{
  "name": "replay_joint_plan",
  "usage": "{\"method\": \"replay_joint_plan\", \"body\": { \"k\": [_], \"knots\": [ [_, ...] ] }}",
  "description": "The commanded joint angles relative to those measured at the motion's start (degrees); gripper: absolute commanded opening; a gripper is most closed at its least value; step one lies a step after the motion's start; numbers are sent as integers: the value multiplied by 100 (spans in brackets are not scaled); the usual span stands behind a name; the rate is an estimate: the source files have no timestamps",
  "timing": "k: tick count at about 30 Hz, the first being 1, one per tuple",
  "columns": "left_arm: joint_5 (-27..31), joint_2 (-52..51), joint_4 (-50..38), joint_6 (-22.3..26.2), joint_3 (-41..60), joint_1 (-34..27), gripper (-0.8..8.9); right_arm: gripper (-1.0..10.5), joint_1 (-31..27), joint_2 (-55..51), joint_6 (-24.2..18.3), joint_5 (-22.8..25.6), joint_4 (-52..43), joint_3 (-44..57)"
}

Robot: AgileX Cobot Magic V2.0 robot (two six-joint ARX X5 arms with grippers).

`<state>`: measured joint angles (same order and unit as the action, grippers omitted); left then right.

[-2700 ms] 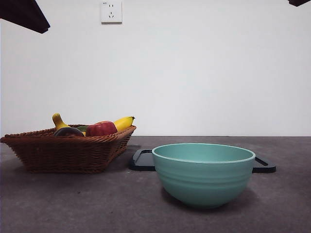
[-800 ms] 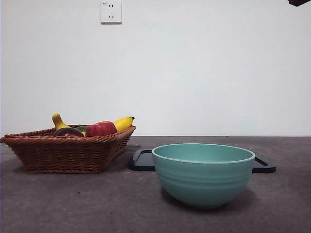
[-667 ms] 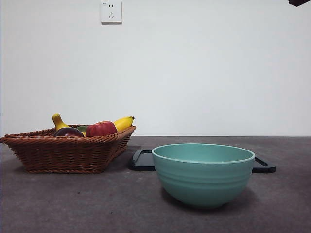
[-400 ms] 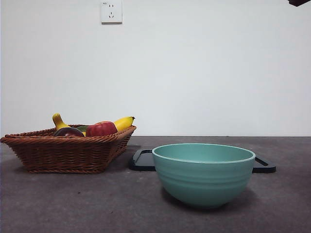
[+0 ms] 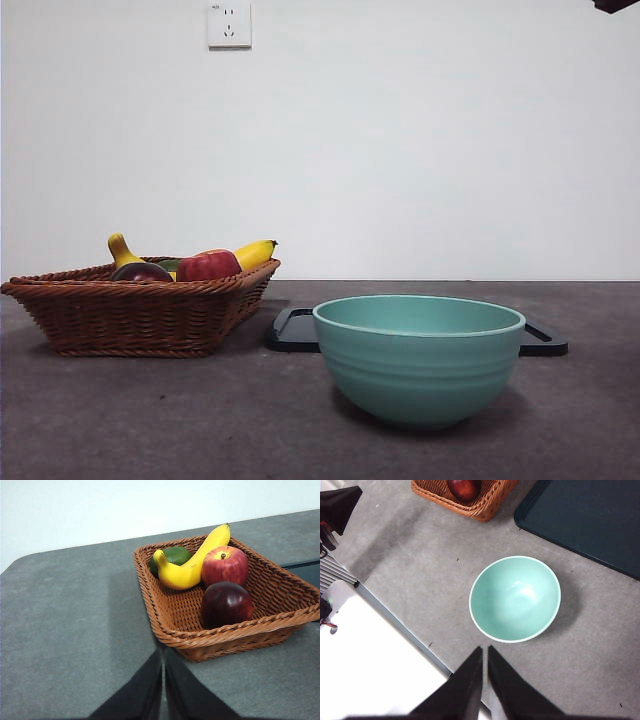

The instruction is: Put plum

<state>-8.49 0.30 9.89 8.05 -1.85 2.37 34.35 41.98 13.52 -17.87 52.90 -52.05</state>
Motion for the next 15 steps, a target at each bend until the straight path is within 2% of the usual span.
{"method": "replay_joint_plan", "body": {
  "k": [1,13,14,15],
  "knots": [
    [13,-11,50,-17,120,-15,8,5,39,22,-50,7,-59,-90],
    [13,-11,50,-17,120,-17,8,5,39,22,-48,2,-59,-90],
    [13,-11,50,-17,120,-17,8,5,39,20,-76,7,-57,-90],
    [13,-11,50,-17,120,-17,8,5,31,-9,-293,52,-70,-90]
  ]
}}
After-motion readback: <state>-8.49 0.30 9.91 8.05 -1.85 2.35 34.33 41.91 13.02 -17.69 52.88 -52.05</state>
